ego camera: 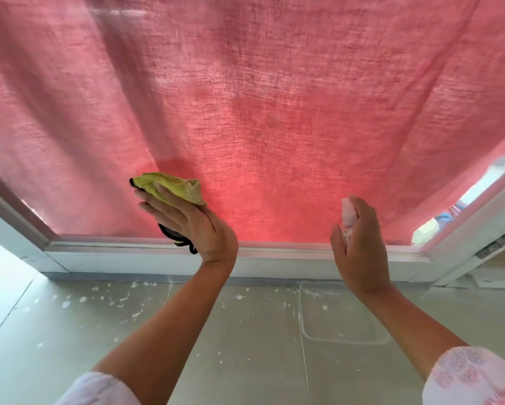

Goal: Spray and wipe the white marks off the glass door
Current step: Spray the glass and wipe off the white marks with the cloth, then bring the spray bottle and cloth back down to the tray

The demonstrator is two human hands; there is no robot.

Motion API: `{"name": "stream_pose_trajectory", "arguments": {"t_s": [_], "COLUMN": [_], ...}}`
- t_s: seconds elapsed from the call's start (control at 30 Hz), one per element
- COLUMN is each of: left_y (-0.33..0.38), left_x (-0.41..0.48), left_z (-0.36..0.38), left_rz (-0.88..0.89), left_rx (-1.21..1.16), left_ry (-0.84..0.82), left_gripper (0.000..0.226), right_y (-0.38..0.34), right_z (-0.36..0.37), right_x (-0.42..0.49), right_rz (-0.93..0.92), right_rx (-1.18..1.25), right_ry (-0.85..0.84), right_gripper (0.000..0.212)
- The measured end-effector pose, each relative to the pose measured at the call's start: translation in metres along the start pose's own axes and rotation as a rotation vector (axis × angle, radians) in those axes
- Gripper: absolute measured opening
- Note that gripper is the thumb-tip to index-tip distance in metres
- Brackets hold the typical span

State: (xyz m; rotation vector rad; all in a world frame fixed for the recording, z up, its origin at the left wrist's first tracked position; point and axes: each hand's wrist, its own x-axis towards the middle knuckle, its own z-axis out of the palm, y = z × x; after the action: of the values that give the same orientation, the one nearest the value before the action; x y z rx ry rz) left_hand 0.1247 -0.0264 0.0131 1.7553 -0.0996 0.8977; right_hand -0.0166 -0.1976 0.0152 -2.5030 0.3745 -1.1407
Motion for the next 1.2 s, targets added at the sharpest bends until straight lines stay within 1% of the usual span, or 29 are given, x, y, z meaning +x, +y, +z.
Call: {"name": "stream_pose_trajectory", "arguments": {"t_s": [0.1,0.23,0.27,0.33,0.4,0.47,0.57,0.63,0.73,0.83,0.9,1.0,1.1,1.13,1.2], "left_y": [0.010,0.025,0.027,0.029,0.028,0.025,0.012,0.002,-0.006,-0.014,-0.020,-0.013,0.005,0.013,0.026], "left_x": [-0.018,-0.040,-0.046,-0.060,-0.073,-0.082,-0.086,-0.084,-0.072,-0.060,-0.055,-0.050,-0.054,-0.056,-0.059], "left_z": [0.010,0.024,0.027,0.033,0.040,0.045,0.046,0.039,0.029,0.021,0.014,0.003,-0.004,-0.005,-0.008], "left_rz": [0.171,0.306,0.366,0.515,0.654,0.801,1.083,1.250,1.401,1.517,1.558,1.527,1.356,1.275,1.089], "left_rx": [0.073,0.130,0.146,0.180,0.224,0.282,0.357,0.396,0.456,0.557,0.602,0.563,0.397,0.341,0.243], "left_ry": [-0.059,-0.108,-0.139,-0.232,-0.299,-0.322,-0.370,-0.440,-0.563,-0.625,-0.653,-0.718,-0.820,-0.863,-0.957], "left_gripper": [0.062,0.080,0.079,0.072,0.076,0.080,0.072,0.067,0.069,0.068,0.066,0.063,0.066,0.067,0.075], "right_y": [0.006,0.020,0.025,0.034,0.042,0.050,0.057,0.059,0.059,0.055,0.053,0.047,0.031,0.025,0.011], "right_z": [-0.004,-0.017,-0.021,-0.028,-0.034,-0.038,-0.041,-0.042,-0.044,-0.048,-0.049,-0.051,-0.046,-0.043,-0.040], "right_x": [-0.003,-0.007,-0.008,-0.010,-0.012,-0.014,-0.021,-0.026,-0.031,-0.034,-0.037,-0.038,-0.033,-0.030,-0.023], "right_rz": [-0.012,0.035,0.047,0.064,0.084,0.101,0.099,0.092,0.087,0.075,0.092,0.143,0.217,0.276,0.473], "right_rx": [-0.007,-0.006,-0.006,-0.015,-0.022,-0.026,-0.042,-0.040,-0.030,0.003,0.017,0.038,0.133,0.204,0.404], "right_ry": [-0.016,-0.001,0.002,0.006,0.012,0.024,0.016,0.003,-0.035,-0.101,-0.143,-0.191,-0.232,-0.239,-0.257], "right_gripper": [0.051,0.050,0.050,0.050,0.050,0.050,0.052,0.052,0.053,0.055,0.053,0.039,0.029,0.029,0.031]}}
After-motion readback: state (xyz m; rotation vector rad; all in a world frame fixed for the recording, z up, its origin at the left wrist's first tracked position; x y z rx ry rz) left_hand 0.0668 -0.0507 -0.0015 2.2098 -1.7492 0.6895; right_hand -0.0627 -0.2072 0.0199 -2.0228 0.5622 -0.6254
